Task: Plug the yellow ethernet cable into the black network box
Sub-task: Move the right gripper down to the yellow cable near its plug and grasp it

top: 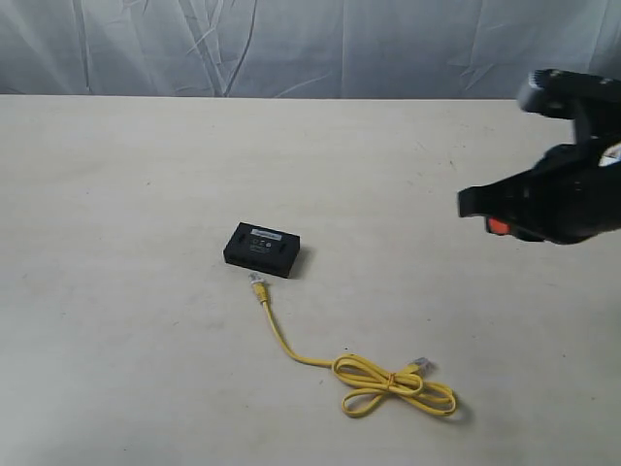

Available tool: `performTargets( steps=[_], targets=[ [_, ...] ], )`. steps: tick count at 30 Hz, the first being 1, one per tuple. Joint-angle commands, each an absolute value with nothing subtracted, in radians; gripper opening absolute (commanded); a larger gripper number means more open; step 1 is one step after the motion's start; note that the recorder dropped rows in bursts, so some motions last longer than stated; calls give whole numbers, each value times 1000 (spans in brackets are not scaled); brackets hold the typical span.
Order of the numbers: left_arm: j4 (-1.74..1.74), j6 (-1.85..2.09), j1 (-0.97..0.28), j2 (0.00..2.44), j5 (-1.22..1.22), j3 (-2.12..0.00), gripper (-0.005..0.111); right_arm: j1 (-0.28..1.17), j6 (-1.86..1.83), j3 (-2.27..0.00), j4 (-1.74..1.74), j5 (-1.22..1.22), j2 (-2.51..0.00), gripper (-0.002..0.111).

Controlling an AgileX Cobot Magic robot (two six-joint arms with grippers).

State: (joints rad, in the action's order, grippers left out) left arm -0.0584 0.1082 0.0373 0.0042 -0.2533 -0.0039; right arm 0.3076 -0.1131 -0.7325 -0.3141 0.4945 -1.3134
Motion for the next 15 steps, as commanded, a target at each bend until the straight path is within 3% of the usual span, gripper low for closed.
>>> performTargets(
  steps=[1,15],
  targets=[
    [-66,108,38,0,-240,0,0,452,-123,-864,-314,573,-1466,-1],
    [-66,108,38,0,-240,0,0,768,-93,-1234,-286,805,-1859,-1]
  ],
)
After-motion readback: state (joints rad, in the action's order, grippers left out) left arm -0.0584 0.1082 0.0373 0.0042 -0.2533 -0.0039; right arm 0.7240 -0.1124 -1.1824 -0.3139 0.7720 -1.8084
